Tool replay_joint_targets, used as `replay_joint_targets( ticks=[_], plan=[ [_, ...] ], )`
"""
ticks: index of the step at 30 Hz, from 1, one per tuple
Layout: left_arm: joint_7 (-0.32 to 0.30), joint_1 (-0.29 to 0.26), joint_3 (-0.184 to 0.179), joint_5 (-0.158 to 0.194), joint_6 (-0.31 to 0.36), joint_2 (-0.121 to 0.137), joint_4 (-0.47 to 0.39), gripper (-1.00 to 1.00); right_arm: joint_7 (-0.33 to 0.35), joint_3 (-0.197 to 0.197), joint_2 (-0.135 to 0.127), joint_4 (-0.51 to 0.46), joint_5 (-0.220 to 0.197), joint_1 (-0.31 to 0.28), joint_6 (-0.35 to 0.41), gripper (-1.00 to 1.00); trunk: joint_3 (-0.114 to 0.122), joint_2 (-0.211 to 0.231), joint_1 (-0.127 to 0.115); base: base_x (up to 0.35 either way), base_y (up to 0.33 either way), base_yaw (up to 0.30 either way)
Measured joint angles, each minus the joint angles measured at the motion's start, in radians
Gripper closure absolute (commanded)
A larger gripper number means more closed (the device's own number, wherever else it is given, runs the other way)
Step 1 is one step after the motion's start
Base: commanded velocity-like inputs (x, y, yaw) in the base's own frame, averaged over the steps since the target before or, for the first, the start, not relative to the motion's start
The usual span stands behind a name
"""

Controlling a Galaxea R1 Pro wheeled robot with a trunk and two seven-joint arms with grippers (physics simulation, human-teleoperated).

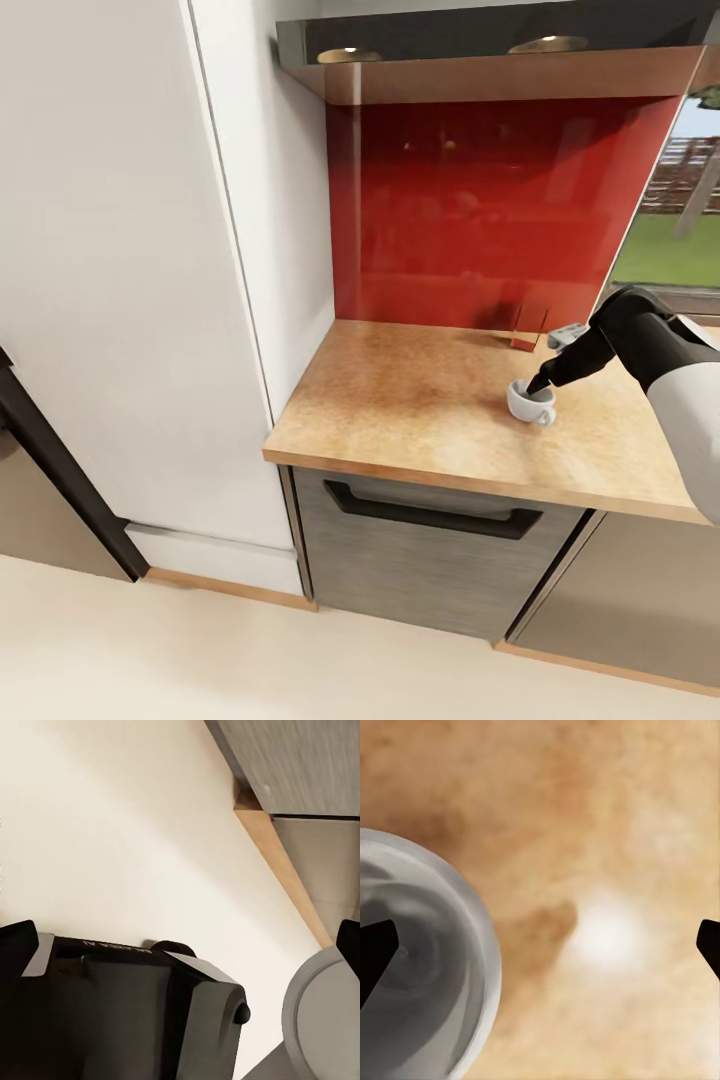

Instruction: Set up a coffee station on the kitchen countertop: keep the coffee maker on the countertop, move the bottle of coffee from the kitchen shelf to the counter next to the coffee maker, place a paper coffee filter on top of the coffee maker, put the saucer next to the coffee maker with the coffee cup on the saucer, and place the electric kettle next to the coffee maker.

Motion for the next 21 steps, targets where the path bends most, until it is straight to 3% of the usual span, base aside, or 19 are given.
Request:
replay_joint_targets(
  ticks=[5,11,21],
  plan=[
    [0.0,0.0,0.0,0.0,0.0,0.0,0.0,-1.0,0.0,0.0,0.001,0.0,0.0,0.009,0.0,-1.0,0.0,0.0,0.0,0.0,0.0,0.0],
    [-0.001,0.0,0.0,0.0,0.0,0.0,0.0,-1.0,-0.001,0.0,0.001,0.0,0.001,0.017,0.0,-1.0,-0.019,-0.042,0.023,0.0,0.0,0.0],
    [-0.001,0.0,0.0,0.0,0.0,0.0,0.0,-1.0,-0.001,0.0,0.002,-0.001,0.0,0.019,0.0,-1.0,-0.019,-0.042,0.023,0.0,0.0,0.0]
  ],
)
